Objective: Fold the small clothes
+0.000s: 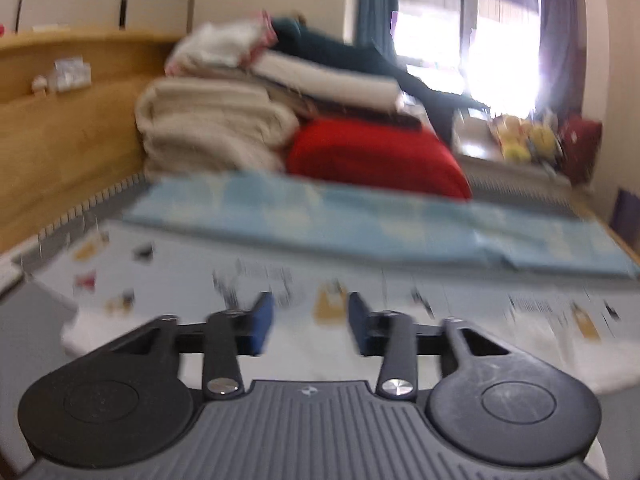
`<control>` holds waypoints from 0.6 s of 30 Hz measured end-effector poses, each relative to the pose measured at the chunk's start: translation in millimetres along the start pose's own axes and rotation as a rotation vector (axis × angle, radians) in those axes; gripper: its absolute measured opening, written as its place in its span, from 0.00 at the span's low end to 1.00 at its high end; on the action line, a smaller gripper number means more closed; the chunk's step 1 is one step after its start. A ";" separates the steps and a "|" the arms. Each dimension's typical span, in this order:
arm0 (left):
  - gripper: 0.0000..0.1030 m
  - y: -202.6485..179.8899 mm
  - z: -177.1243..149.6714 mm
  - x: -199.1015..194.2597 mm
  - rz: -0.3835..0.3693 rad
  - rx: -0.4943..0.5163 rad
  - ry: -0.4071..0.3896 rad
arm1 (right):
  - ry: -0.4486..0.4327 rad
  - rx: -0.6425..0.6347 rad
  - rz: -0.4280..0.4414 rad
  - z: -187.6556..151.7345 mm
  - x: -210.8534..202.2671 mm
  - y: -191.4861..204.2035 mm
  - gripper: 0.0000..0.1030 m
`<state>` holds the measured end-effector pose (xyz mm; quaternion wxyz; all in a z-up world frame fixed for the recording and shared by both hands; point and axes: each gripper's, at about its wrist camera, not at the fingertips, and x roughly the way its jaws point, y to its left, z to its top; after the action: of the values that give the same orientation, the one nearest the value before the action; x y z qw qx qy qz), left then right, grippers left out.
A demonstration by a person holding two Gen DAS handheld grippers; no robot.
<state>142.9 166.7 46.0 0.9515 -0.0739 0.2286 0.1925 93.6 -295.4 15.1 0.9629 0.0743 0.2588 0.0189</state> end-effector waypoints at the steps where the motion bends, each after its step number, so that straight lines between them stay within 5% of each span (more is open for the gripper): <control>1: 0.20 6.8 5.4 11.1 0.008 0.001 -0.019 | 0.002 0.002 0.002 0.3 0.4 1.3 0.47; 5: 0.18 43.4 -1.2 64.6 0.093 -0.017 0.014 | 0.002 -0.045 0.009 -1.2 1.9 13.0 0.47; 12: 0.20 147.1 -50.4 147.0 0.320 -0.395 0.281 | 0.020 -0.099 -0.019 -1.8 11.5 24.1 0.47; 18: 0.47 216.4 -78.0 172.4 0.444 -0.566 0.372 | 0.059 -0.137 -0.048 -2.6 25.7 30.2 0.47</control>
<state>166.3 404.2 -114.3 0.7712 -0.3153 0.3453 0.4320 114.6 -263.4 4.8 0.9579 0.0016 0.2868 0.0154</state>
